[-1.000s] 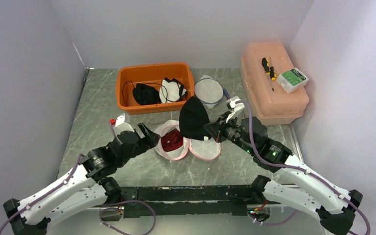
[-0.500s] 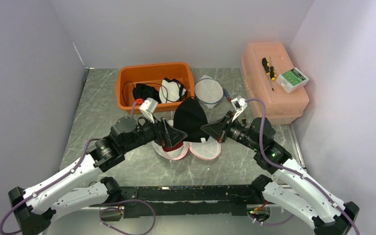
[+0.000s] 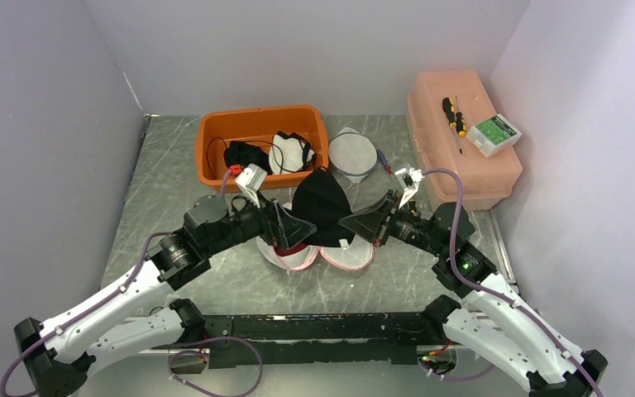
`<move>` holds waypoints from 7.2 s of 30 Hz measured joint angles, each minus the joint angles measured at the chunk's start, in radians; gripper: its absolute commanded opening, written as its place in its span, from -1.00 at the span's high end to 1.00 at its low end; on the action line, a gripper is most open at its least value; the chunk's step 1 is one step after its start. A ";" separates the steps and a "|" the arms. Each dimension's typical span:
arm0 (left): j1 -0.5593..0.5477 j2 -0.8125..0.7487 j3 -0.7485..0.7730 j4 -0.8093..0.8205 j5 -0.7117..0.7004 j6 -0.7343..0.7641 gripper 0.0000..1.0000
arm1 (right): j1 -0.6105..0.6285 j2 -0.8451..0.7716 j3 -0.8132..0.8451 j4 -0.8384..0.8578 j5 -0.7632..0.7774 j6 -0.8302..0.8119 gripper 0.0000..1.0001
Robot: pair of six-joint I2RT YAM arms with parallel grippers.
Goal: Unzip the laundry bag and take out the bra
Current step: Pick up the bra from the laundry bag, then place the bra in the bin, then adjust the laundry bag at the center of the board.
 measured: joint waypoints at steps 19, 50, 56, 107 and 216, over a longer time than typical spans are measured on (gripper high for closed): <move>0.006 0.023 0.075 -0.022 0.115 0.099 -0.87 | -0.003 0.007 -0.001 0.103 -0.145 0.042 1.00; 0.010 0.069 0.178 -0.139 -0.098 0.108 0.95 | -0.004 -0.135 0.064 -0.248 0.134 -0.119 -1.00; 0.055 0.275 0.469 -0.281 -0.298 0.182 0.95 | -0.004 -0.230 -0.003 -0.260 0.342 -0.085 -0.99; 0.793 1.102 0.679 -0.275 -0.010 0.053 -0.43 | -0.004 -0.245 -0.362 -0.237 0.242 -0.075 -0.88; 0.089 0.105 -0.201 -0.299 -0.379 -0.333 0.95 | 0.167 0.479 -0.280 0.235 0.505 0.402 -0.55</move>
